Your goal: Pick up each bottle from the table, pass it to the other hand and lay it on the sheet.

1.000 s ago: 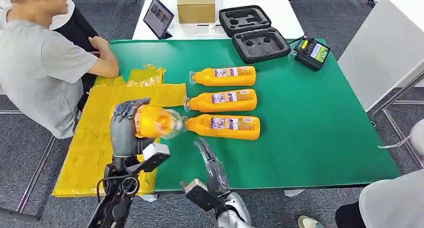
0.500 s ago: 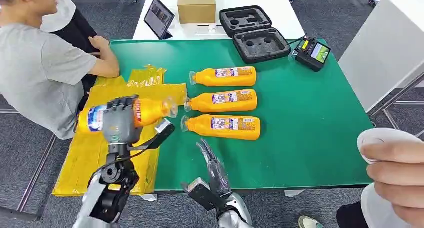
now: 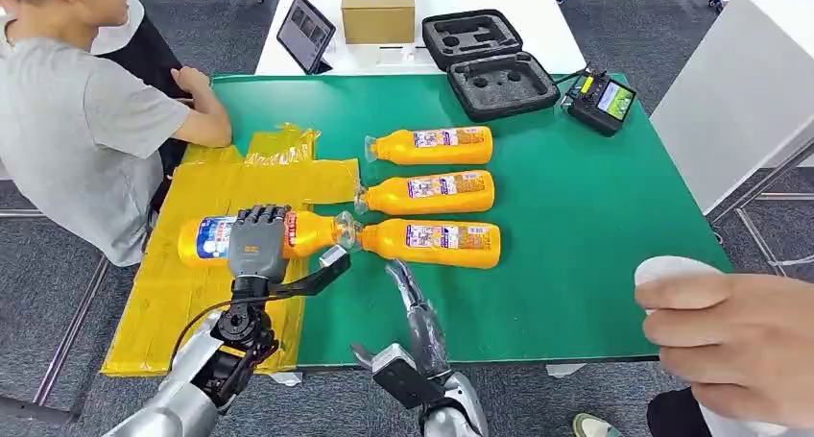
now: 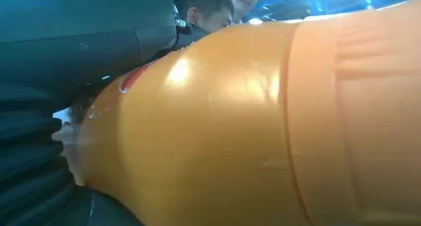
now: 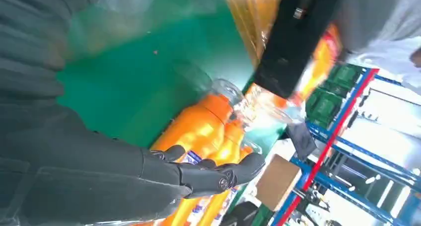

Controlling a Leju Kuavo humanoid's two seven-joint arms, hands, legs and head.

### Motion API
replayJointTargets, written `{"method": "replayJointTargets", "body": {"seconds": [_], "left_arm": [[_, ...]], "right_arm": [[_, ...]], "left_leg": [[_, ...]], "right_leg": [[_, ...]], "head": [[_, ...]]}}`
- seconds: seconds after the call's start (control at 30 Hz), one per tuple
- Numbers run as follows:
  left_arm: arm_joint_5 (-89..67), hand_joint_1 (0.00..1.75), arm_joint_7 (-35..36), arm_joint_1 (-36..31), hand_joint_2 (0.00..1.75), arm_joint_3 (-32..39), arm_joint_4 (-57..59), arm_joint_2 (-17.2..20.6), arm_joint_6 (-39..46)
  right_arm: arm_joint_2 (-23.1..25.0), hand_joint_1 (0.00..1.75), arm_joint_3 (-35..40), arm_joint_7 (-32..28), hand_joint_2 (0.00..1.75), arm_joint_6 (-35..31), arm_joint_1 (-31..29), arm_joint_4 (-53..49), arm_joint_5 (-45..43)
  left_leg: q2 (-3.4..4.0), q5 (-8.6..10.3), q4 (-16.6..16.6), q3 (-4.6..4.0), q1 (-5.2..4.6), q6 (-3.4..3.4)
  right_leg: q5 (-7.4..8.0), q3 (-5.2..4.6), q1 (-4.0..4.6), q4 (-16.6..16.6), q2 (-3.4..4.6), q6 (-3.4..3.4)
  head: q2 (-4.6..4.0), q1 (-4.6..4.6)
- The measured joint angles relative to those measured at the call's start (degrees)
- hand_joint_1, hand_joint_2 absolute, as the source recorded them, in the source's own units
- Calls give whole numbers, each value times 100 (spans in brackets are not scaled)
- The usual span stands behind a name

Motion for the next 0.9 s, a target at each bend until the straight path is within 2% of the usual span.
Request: {"method": "replayJointTargets", "body": {"seconds": [0.23,0.4,0.9], "left_arm": [[0,175,8,-341,175,83,736,63,-175],[-50,175,297,-440,175,162,1055,153,-498],[-50,175,393,-593,175,324,1390,319,-667]], "right_arm": [[-81,0,-2,55,175,138,24,-177,-151],[-85,0,-2,-17,175,225,-11,-135,-336],[-85,0,-9,-77,175,288,-115,59,-487]], "left_leg": [[0,2,0,0,0,-3],[1,3,-1,-1,1,-3],[-1,5,-1,-1,1,-6]], "right_leg": [[0,2,2,1,0,0],[0,1,2,3,0,0],[1,3,2,3,-2,-1]], "head": [[0,0],[0,0],[0,0]]}}
